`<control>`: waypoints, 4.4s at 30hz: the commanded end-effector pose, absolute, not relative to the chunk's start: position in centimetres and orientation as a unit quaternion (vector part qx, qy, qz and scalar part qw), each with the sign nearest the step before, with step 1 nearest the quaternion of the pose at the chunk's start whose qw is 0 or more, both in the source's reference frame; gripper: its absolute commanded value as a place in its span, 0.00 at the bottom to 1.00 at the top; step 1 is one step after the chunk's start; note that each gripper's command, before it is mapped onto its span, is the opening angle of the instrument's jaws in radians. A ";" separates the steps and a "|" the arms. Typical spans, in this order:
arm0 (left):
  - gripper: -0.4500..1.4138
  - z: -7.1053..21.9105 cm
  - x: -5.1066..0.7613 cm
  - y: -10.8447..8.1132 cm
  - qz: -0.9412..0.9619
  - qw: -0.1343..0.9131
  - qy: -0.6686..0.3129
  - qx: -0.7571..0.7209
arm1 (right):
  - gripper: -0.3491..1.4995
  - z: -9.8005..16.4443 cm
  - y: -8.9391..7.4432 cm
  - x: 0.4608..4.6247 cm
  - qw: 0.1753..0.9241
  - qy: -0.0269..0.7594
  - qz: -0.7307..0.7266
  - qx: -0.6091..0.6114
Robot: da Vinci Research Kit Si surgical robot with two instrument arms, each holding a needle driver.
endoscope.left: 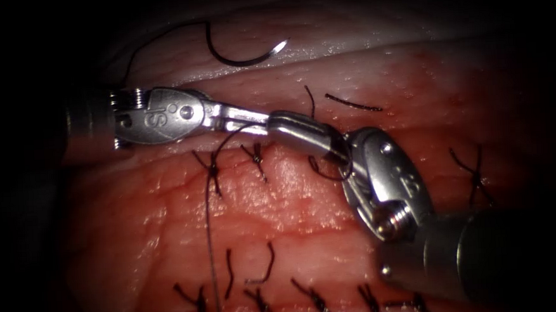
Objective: Wound Closure
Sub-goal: Wrap suture once counter-clockwise around right end-effector, then grasp loose end of suture with right tool, then pull downward on tail with right arm and upward on working end with left driver to tighten
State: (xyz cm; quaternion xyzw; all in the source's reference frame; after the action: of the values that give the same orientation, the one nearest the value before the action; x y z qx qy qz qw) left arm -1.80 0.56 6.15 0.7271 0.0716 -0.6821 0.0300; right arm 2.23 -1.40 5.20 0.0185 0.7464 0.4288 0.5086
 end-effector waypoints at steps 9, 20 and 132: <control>0.00 6.3 -1.96 0.4 -0.685 0.028 0.074 0.724 | 0.00 5.2 -1.4 2.38 0.453 0.667 0.587 0.065; 0.00 6.2 -1.98 0.4 -0.686 0.022 0.077 0.723 | 0.23 5.2 -1.6 2.45 0.544 0.533 0.647 -0.021; 0.00 6.9 -1.90 2.3 -0.726 -0.055 0.074 0.682 | 0.00 5.5 -2.4 2.41 0.582 0.431 0.687 -0.058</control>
State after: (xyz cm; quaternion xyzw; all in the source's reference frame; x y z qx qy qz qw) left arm -1.85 2.30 6.89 0.6810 0.0764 -0.7262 -0.0558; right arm 2.33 -2.41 5.41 -0.0598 0.4303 0.6873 0.5821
